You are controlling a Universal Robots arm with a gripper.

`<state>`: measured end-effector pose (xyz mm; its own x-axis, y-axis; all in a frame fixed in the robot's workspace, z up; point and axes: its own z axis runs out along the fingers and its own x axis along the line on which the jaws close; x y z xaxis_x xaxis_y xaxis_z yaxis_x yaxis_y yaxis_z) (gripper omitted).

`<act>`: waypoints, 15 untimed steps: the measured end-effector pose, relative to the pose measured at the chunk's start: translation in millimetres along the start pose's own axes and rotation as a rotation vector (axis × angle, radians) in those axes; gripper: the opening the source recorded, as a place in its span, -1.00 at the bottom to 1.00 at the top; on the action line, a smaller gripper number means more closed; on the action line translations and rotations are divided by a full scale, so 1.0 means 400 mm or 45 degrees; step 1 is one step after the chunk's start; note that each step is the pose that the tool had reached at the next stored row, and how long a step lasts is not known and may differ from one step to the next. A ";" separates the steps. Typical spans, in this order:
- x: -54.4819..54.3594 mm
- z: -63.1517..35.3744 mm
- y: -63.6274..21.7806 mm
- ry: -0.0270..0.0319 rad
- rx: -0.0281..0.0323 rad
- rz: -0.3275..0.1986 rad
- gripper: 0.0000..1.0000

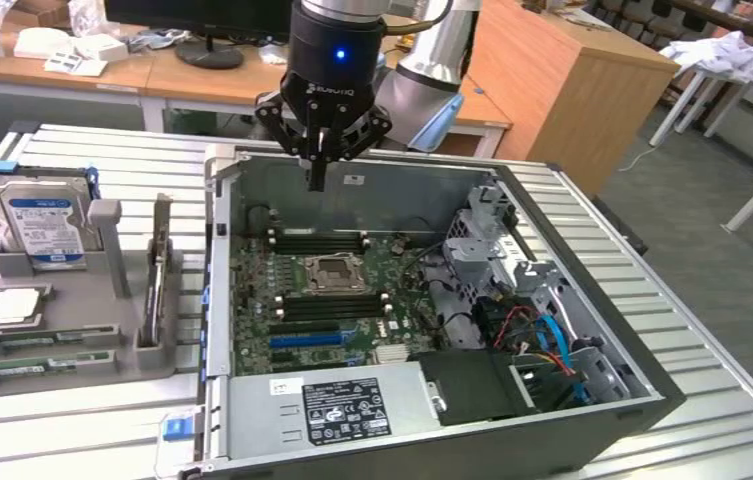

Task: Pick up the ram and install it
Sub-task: 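Reach for the ram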

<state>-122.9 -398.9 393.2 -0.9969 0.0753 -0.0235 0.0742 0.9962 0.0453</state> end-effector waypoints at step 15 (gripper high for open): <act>0.118 -0.002 -0.009 0.0003 0.0003 0.000 -0.79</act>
<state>-170.2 -398.9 392.6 -0.9969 0.0752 -0.0232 0.0741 0.9962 0.0450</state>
